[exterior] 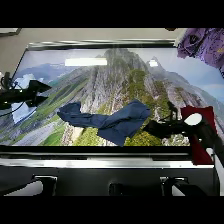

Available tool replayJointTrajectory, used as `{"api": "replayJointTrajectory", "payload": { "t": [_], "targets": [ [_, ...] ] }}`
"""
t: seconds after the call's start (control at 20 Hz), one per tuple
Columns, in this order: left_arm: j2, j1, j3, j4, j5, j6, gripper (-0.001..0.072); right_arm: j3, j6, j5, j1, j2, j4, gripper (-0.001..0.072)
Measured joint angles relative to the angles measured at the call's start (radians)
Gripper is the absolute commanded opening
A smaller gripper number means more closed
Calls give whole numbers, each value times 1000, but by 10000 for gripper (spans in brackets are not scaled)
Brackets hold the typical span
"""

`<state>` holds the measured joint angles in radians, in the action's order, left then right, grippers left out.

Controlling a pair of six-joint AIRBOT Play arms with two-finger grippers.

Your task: Fold the clothes and pants, and hang the long-sleeved shirts on hangers.

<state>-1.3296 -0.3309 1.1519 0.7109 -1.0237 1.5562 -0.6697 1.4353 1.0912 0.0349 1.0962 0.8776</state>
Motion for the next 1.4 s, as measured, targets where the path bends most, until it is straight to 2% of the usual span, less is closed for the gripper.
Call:
{"api": "replayJointTrajectory", "payload": {
  "t": [0.2, 0.45, 0.65, 0.95, 1.15, 1.4],
  "targets": [
    [4, -90, 0, 44, -47, -8, 660, 49, 16, -150, -174, 73, -93, 477],
    [4, -121, 0, 68, -60, -11, 680, 62, 71, -305, -285, 142, -127, 468],
    [4, -127, 0, 100, -66, -12, 681, 64, 88, -369, -307, 179, -133, 42],
    [-34, -124, -6, 156, -62, -18, 674, 56, 93, -409, -313, 182, -100, 31],
    [-116, -79, -20, 156, -52, -65, 674, 52, 103, -391, -312, 138, -64, 31],
    [-232, 19, -24, 83, -12, -129, 674, 51, 114, -364, -312, 96, -51, 31]
  ]
}}
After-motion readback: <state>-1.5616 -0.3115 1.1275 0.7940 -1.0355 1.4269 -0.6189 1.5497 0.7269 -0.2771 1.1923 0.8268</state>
